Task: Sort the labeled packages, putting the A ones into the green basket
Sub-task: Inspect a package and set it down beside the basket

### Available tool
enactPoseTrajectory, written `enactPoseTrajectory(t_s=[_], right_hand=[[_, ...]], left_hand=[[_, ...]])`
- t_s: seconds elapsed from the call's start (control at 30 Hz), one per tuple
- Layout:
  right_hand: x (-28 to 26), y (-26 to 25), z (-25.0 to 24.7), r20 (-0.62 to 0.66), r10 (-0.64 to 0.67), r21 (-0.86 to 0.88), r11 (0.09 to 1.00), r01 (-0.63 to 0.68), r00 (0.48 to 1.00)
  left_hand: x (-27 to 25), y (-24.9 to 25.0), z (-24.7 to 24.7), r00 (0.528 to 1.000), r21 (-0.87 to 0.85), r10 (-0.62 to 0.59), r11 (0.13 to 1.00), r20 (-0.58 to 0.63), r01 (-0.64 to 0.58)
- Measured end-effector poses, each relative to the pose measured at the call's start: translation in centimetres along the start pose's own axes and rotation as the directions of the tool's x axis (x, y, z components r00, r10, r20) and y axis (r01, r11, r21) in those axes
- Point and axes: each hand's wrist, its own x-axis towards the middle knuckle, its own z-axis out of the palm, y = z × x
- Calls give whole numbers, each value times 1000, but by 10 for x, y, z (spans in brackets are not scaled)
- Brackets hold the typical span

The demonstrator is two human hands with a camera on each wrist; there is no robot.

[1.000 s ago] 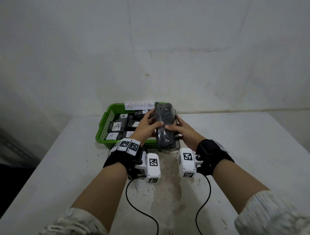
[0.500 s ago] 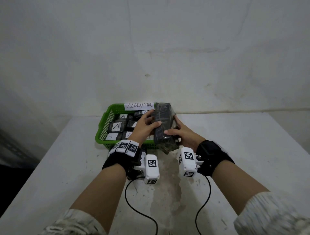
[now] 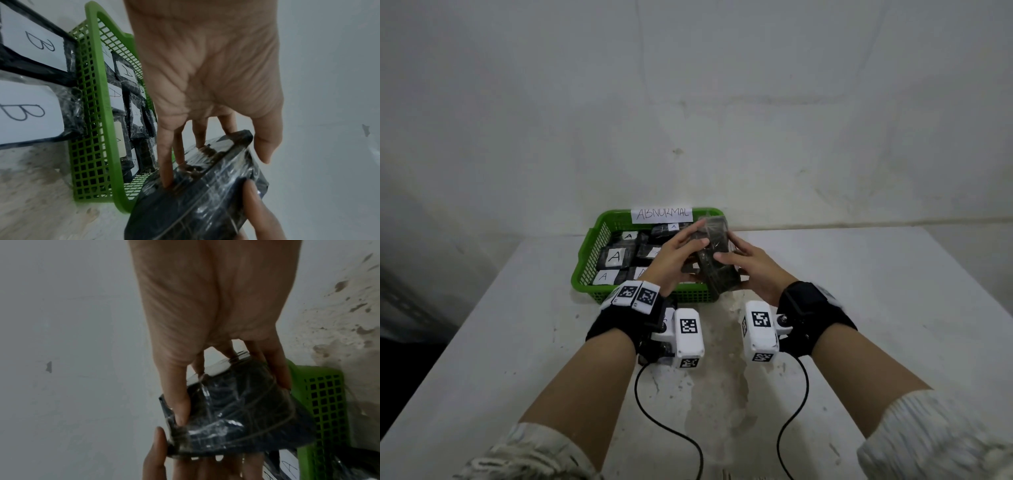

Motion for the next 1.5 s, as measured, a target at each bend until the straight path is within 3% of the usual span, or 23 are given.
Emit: enactPoseTrajectory(t_s=[0.17, 0.33, 0.6, 0.7, 0.83, 0.9, 1.03, 1.1, 1.17, 1.23, 1.33, 1.4, 1.5], right_hand=[[0, 0, 5, -105, -43, 1, 999, 43, 994], [1, 1, 5, -41, -31, 3, 1000, 31, 999], [3, 0, 7, -41, -71, 70, 995, 74, 997], [4, 1, 8, 0, -79, 95, 992, 79, 997], [5, 2, 11, -51, -114, 91, 989, 118, 992], [2, 1, 11, -71, -154, 17, 988, 156, 985], [-2, -3, 8, -39, -245, -219, 948, 231, 969], [1, -2, 3, -24, -283, -524, 820, 229, 959], [5, 2, -3, -18, -294, -679, 705, 204, 955], [4, 3, -2, -9, -320, -613, 750, 248, 947], [1, 0, 1, -21, -361, -357, 874, 330, 933], [1, -2, 3, -103, -317, -250, 926, 284, 943], [3, -5, 3, -280, -268, -92, 963, 252, 922]], left_hand=[[0, 1, 3, 999, 35, 9, 999, -33, -7], [0, 4, 2, 997, 53, 43, 998, -70, -39], [3, 1, 2, 990, 62, 109, 993, -88, -103], [3, 4, 1, 990, 50, 95, 995, -101, -90], [1, 4, 3, 999, 112, 40, 993, -34, -36], [1, 6, 5, 999, 116, 35, 993, -34, -31], [4, 10, 2, 985, 1, 43, 999, -165, -43], [2, 12, 0, 985, -54, 27, 998, -173, -37], [0, 13, 0, 991, -89, -2, 996, -134, -10], [-3, 15, 1, 993, -83, -18, 997, -112, 9], [-5, 14, 3, 997, 128, 23, 992, -74, -13], [-5, 9, 2, 999, 245, 26, 969, -20, -20], [-7, -1, 1, 995, 189, -60, 981, 74, 46]])
